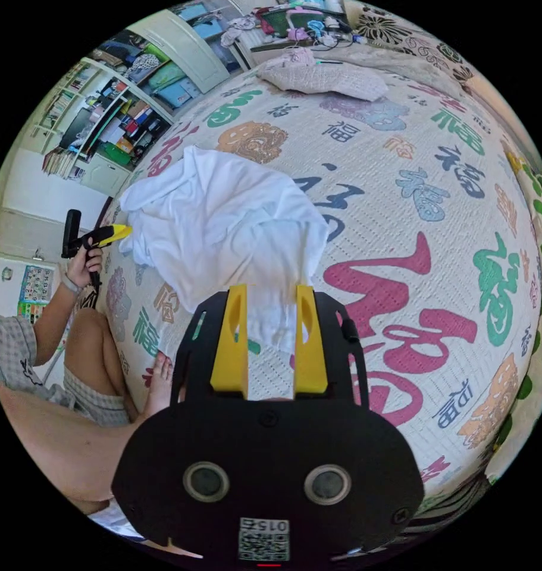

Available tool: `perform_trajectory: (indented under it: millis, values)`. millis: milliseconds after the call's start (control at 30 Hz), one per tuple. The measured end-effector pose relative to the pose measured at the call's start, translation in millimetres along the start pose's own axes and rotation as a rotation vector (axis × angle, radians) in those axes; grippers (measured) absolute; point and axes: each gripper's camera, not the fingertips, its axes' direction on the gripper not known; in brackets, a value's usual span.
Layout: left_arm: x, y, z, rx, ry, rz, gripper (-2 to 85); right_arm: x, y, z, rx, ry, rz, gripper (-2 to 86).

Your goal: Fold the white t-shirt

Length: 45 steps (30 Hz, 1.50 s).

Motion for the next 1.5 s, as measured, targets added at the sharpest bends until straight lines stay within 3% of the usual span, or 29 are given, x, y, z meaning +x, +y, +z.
perform_trajectory:
  millis: [133, 200, 333, 400, 533, 667, 733, 800, 867, 967, 1033, 1100, 1233, 1300, 1367, 1500]
  values:
    - [15.7, 14.9, 2.9, 0.017, 0.112, 0.004, 11.7, -0.3, 14.4, -16.7, 0.048, -0.154, -0.037, 8.8]
    - [16.3, 20.9, 15.7, 0.021, 0.128, -0.010, 12.3, 7.6, 12.8, -4.5, -0.022, -0.226, -0.038, 8.2]
    - [-2.6, 4.1, 44.7, 0.026, 0.214, -0.099, 8.8, 25.7, 7.2, 5.3, -0.034, -0.404, 0.015, 1.4]
    - [-9.5, -4.3, 49.1, 0.052, 0.303, -0.140, 2.8, 39.2, 12.2, -7.8, 0.035, -0.527, 0.067, 0.2]
    - [-4.6, -1.5, 15.9, 0.147, 0.338, -0.088, 1.2, 55.0, 35.4, -42.6, 0.195, -0.613, 0.107, -0.4]
    - [-7.0, -20.5, -26.3, 0.251, 0.473, -0.037, 1.1, 74.7, 33.7, -81.0, 0.401, -0.865, 0.176, -0.5]
    - [-5.8, -51.8, -39.2, 0.279, 0.520, 0.000, 1.5, 70.5, 3.2, -102.2, 0.452, -0.833, 0.124, -0.4]
    - [-2.3, -103.0, -54.0, 0.348, 0.526, 0.033, 3.2, 58.3, -51.3, -127.2, 0.518, -0.642, 0.027, -0.1]
    - [-0.6, -134.0, -58.8, 0.357, 0.488, 0.051, 5.9, 57.8, -84.5, -132.4, 0.549, -0.516, 0.069, 0.5]
    - [-1.2, -144.4, -66.2, 0.346, 0.474, 0.067, 8.0, 65.2, -91.2, -130.2, 0.545, -0.532, 0.148, 2.9]
    - [-5.6, -130.9, -68.5, 0.312, 0.363, 0.080, 8.4, 52.9, -69.8, -122.7, 0.491, -0.477, 0.067, 4.8]
    - [-26.4, -107.3, -63.5, 0.252, 0.221, 0.031, 9.2, 20.0, -28.5, -90.4, 0.310, -0.356, -0.059, 7.4]
    - [-64.7, -84.4, -45.5, 0.219, 0.283, -0.104, 9.8, -45.0, 7.8, -26.1, 0.047, -0.284, -0.244, 10.5]
    - [-73.3, -74.2, -32.6, 0.240, 0.334, -0.161, 9.8, -83.7, 7.6, 16.1, -0.101, 0.003, -0.377, 9.9]
    - [-71.6, -69.5, -23.3, 0.232, 0.366, -0.172, 9.9, -96.5, 10.2, 25.7, -0.065, 0.166, -0.402, 6.0]
    - [-58.6, -58.3, -21.2, 0.216, 0.348, -0.147, 10.2, -93.5, 29.2, 16.5, -0.097, 0.000, -0.343, 2.1]
